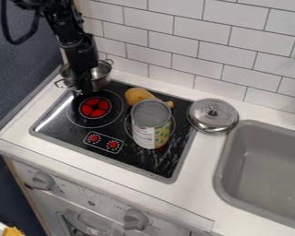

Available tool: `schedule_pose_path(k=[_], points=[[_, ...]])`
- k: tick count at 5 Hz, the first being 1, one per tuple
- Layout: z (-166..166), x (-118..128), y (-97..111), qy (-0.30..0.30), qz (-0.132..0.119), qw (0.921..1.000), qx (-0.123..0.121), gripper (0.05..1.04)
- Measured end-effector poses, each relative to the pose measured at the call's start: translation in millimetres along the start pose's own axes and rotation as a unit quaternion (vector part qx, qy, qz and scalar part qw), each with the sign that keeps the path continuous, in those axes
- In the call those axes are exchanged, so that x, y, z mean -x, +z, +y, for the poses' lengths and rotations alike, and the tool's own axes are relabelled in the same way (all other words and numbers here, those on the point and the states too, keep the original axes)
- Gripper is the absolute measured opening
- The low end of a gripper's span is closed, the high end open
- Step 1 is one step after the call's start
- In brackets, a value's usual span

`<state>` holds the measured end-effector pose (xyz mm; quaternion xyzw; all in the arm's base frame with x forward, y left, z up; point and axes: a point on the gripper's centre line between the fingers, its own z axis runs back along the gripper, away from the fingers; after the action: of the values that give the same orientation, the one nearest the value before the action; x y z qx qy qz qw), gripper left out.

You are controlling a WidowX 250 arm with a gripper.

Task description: Move the silver pot above the left burner

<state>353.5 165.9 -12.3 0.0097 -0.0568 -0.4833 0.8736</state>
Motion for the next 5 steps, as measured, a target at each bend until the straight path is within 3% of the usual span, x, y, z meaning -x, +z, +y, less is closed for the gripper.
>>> schedule_pose_path(k=[2,3,5], points=[[7.8,0.9,-14.7,-0.004,0.003,0.9999,0.015,0.107],[4.8,0.6,-15.2,-0.006,0.003,0.9997,0.025,0.291],[-5.7,-14.6,-10.2,-0.036,0.008,0.9979,0.053,0.887]])
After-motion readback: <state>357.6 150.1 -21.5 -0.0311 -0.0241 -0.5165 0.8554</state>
